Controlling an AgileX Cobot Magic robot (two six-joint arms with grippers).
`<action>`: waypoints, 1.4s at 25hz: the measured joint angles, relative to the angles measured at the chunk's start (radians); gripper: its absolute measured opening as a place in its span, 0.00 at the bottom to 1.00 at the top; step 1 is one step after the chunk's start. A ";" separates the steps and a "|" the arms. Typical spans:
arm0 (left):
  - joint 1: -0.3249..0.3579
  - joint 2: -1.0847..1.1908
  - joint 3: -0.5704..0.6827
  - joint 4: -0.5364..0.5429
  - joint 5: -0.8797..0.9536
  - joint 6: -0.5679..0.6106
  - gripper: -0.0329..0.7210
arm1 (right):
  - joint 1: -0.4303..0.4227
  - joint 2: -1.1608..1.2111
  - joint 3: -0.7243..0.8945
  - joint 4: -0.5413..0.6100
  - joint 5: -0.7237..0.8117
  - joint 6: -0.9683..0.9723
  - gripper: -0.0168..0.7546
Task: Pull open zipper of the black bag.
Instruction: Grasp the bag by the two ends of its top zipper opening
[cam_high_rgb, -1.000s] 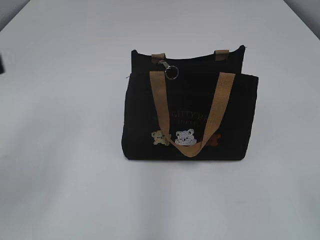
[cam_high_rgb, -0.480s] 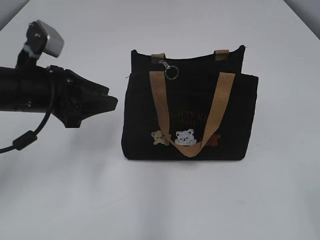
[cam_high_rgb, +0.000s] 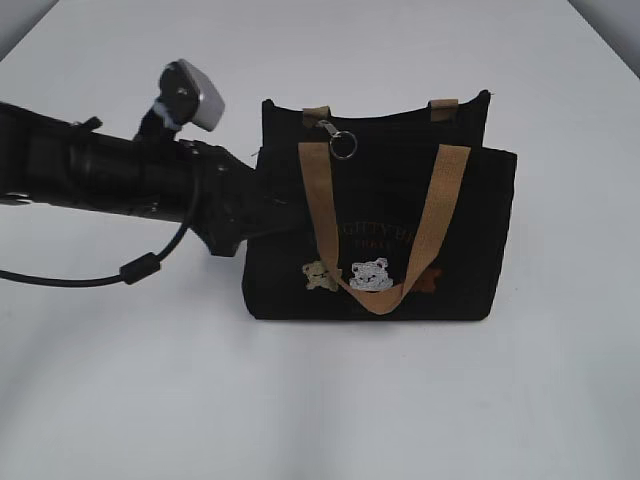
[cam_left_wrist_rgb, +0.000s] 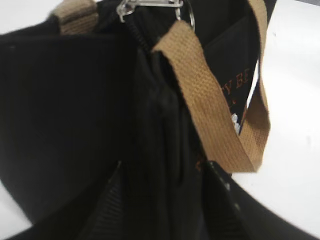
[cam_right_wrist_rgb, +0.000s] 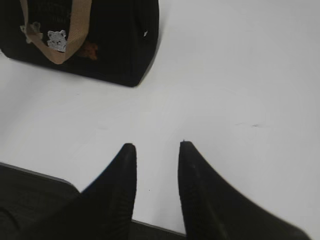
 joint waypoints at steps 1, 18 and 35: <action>-0.017 0.026 -0.026 -0.001 0.000 0.000 0.53 | 0.000 0.029 -0.001 0.023 -0.001 -0.021 0.33; -0.063 0.087 -0.092 -0.004 -0.038 0.000 0.13 | 0.242 1.468 -0.521 0.727 -0.489 -1.185 0.33; -0.063 0.087 -0.092 -0.005 -0.038 0.000 0.13 | 0.404 1.705 -0.693 0.477 -0.668 -1.280 0.33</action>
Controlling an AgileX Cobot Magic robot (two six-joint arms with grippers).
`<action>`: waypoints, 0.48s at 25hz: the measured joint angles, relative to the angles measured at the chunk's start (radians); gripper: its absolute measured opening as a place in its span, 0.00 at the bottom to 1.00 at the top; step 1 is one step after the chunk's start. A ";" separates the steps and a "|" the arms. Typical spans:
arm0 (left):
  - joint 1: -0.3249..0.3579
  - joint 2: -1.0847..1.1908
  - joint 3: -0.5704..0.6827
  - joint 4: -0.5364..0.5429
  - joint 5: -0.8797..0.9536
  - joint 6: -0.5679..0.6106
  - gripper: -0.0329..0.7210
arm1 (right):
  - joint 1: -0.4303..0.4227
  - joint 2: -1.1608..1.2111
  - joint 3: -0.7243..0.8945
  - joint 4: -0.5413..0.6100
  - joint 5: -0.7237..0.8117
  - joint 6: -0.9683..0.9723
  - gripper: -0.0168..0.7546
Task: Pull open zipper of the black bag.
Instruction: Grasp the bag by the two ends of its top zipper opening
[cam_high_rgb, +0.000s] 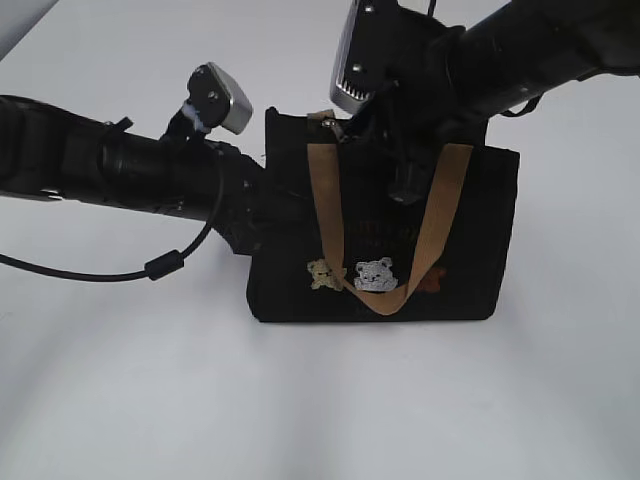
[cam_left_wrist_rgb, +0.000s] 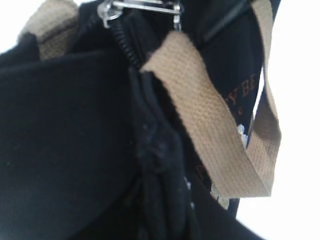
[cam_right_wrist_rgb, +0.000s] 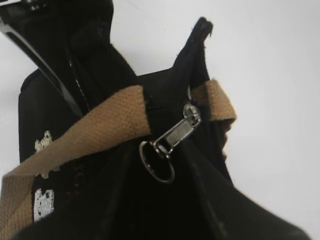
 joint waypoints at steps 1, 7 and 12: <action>0.000 0.000 0.000 0.000 0.000 0.000 0.13 | 0.001 0.007 0.000 -0.005 0.000 0.000 0.33; 0.000 0.000 0.000 0.000 -0.001 0.000 0.13 | 0.001 0.010 0.000 -0.013 -0.001 0.004 0.21; 0.000 0.000 0.000 -0.002 -0.002 0.000 0.13 | -0.014 -0.007 -0.001 -0.015 0.012 0.139 0.02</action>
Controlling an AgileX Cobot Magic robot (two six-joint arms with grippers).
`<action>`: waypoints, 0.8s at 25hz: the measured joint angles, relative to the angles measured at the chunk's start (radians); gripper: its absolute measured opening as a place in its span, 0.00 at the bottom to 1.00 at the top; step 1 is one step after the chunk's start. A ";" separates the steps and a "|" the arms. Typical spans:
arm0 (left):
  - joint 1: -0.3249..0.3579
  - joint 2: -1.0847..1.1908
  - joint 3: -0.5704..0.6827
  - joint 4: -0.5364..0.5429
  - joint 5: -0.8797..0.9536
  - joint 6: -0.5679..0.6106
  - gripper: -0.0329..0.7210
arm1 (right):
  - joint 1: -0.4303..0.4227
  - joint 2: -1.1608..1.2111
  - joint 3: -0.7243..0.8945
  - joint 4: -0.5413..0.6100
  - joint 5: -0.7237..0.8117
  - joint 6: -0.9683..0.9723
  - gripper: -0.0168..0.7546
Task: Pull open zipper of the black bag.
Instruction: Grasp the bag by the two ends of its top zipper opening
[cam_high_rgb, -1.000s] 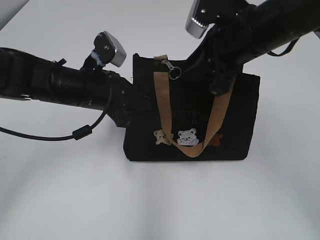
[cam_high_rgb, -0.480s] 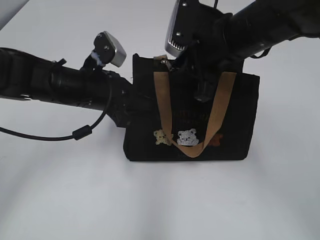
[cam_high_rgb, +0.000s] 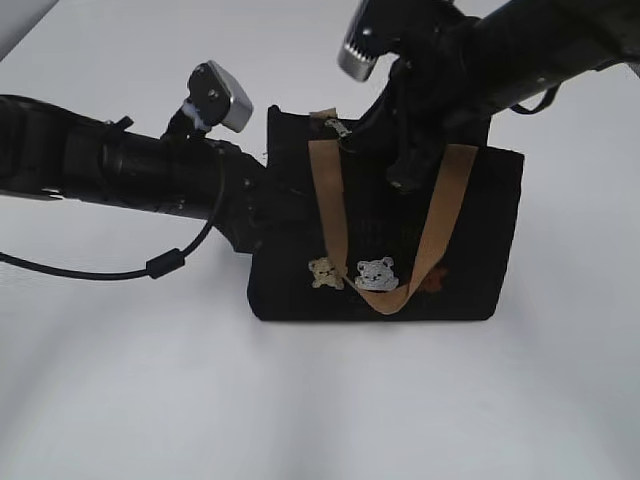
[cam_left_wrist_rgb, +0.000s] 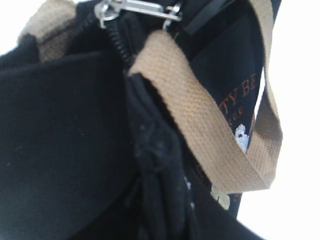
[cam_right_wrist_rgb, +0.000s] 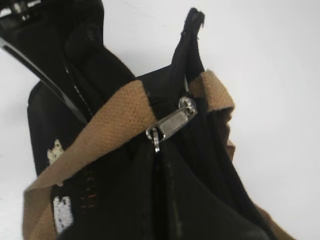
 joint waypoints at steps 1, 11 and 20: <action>0.000 0.000 -0.001 -0.002 0.004 0.000 0.13 | -0.012 -0.010 0.000 0.001 0.022 0.054 0.02; -0.001 0.000 -0.002 -0.002 -0.007 0.000 0.13 | -0.380 -0.102 0.000 -0.006 0.312 0.513 0.03; -0.002 -0.086 0.003 0.265 -0.134 -0.633 0.62 | -0.386 -0.144 0.000 -0.052 0.529 0.850 0.69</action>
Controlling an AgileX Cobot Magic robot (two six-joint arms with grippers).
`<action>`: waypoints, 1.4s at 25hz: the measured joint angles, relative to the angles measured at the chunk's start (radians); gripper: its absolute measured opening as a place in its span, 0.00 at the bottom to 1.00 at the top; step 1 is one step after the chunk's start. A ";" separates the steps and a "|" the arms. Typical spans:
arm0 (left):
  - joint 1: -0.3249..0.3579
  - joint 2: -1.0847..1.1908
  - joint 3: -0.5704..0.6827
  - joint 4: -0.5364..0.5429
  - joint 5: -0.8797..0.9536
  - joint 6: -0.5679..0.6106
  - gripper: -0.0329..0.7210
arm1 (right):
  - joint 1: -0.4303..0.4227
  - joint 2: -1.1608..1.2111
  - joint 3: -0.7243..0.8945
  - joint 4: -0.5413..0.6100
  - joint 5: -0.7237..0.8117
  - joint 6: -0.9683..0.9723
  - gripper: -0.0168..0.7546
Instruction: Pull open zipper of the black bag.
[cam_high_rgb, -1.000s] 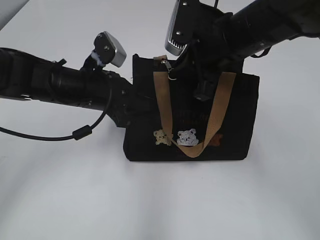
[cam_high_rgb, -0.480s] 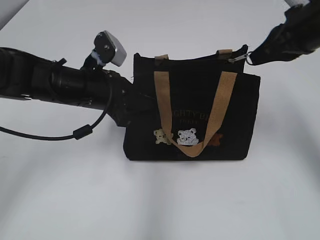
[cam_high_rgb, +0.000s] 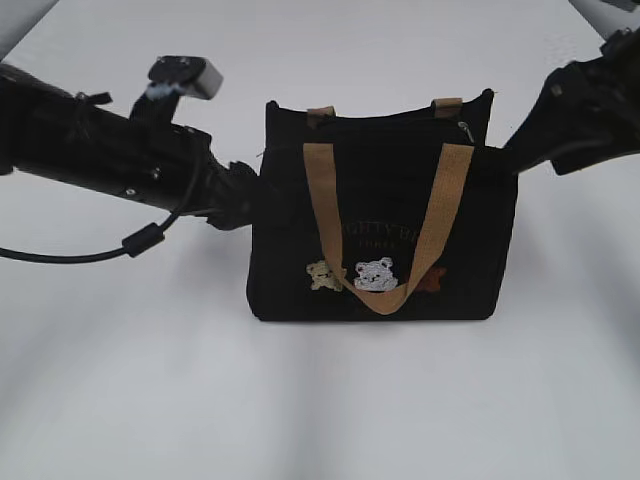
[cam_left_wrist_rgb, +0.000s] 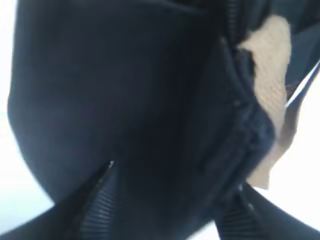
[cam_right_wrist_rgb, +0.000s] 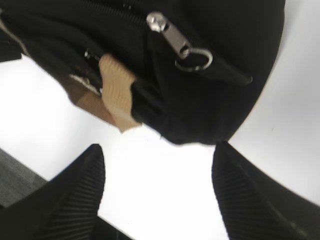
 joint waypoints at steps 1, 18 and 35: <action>0.000 -0.035 0.000 0.080 0.006 -0.124 0.65 | 0.000 -0.014 0.000 -0.023 0.033 0.036 0.69; 0.000 -0.808 0.271 1.121 0.188 -1.476 0.58 | 0.000 -0.735 0.463 -0.462 0.217 0.385 0.67; 0.000 -1.714 0.451 1.440 0.534 -1.674 0.56 | 0.000 -1.466 0.682 -0.480 0.156 0.316 0.62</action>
